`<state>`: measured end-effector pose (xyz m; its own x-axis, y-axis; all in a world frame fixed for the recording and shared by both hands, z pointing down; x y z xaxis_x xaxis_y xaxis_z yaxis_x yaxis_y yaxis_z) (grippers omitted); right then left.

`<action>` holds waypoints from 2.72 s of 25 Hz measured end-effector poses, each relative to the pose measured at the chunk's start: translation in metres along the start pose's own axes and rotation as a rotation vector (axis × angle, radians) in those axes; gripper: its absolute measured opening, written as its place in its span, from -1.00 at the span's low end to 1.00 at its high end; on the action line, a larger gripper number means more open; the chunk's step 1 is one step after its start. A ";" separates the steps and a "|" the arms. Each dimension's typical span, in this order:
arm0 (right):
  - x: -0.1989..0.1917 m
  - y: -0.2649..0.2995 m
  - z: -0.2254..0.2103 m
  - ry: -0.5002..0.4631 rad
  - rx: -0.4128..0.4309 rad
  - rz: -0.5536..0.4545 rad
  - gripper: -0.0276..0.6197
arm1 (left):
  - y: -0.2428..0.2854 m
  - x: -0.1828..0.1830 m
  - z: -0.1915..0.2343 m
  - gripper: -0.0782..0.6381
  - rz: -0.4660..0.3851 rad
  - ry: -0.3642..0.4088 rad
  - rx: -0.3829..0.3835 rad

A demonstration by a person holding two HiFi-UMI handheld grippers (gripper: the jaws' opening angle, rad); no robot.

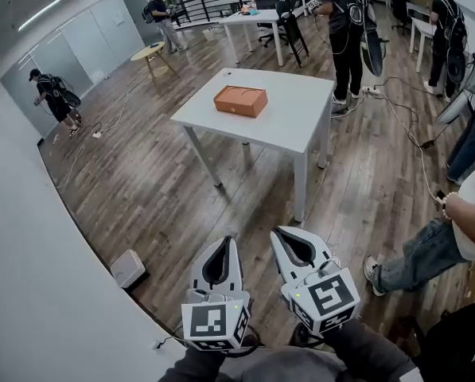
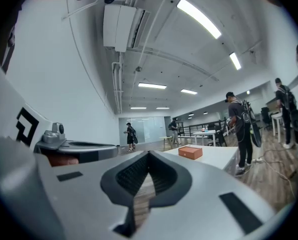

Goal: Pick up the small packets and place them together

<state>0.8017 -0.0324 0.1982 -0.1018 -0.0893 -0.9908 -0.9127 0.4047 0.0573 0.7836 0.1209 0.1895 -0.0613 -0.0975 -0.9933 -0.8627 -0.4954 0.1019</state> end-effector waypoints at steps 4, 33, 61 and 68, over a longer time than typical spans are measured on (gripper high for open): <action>-0.006 0.004 -0.005 0.007 0.043 0.007 -0.92 | 0.002 -0.008 -0.001 -0.79 0.025 -0.010 0.033; 0.002 0.274 0.021 -0.046 0.053 0.057 -0.92 | 0.148 -0.027 0.228 -0.79 0.043 -0.105 0.023; -0.009 0.444 -0.058 -0.042 -0.011 0.047 -0.92 | 0.311 -0.045 0.322 -0.79 0.072 -0.066 -0.033; -0.023 0.510 -0.106 -0.005 -0.068 0.100 -0.92 | 0.398 -0.055 0.352 -0.79 0.130 -0.081 -0.086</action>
<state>0.2965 0.0797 0.2630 -0.1921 -0.0467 -0.9803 -0.9227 0.3487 0.1643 0.2666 0.2330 0.2657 -0.2129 -0.0973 -0.9722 -0.7990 -0.5554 0.2305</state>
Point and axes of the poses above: the fingertips, and each gripper's own axes: y forward along the fingers, z to its left, x out of its top, the point moved 8 cm from there along -y, backward along the fingers, and after that the axes turned 1 degree about y, right-handed, at the moved point
